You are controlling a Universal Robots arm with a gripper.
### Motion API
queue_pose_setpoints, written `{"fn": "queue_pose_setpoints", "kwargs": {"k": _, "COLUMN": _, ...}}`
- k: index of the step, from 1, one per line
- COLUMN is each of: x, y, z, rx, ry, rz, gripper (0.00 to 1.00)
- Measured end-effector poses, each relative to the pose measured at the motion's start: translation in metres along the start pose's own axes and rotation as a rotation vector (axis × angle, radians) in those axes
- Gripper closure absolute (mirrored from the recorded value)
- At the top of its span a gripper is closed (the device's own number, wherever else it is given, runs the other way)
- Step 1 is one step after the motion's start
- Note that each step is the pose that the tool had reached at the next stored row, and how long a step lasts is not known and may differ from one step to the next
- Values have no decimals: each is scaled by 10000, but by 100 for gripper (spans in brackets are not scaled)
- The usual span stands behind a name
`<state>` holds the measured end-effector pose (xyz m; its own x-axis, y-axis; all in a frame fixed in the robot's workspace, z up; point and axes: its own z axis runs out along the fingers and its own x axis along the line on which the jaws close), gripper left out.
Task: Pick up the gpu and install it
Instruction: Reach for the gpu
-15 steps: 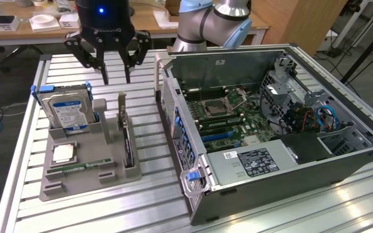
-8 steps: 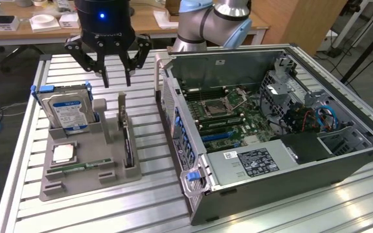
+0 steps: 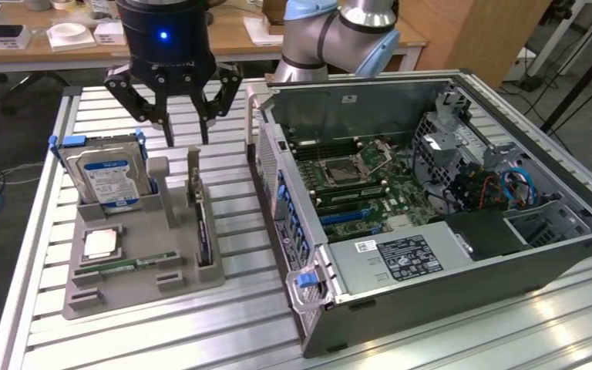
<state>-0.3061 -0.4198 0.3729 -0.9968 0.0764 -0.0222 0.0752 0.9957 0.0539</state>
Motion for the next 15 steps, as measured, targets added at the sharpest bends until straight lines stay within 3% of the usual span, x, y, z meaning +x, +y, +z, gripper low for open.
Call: {"fn": "queue_pose_setpoints", "kwargs": {"k": 15, "x": -37, "y": -121, "z": 95, "rx": -1, "ry": -1, "rz": -1, "gripper": 53}}
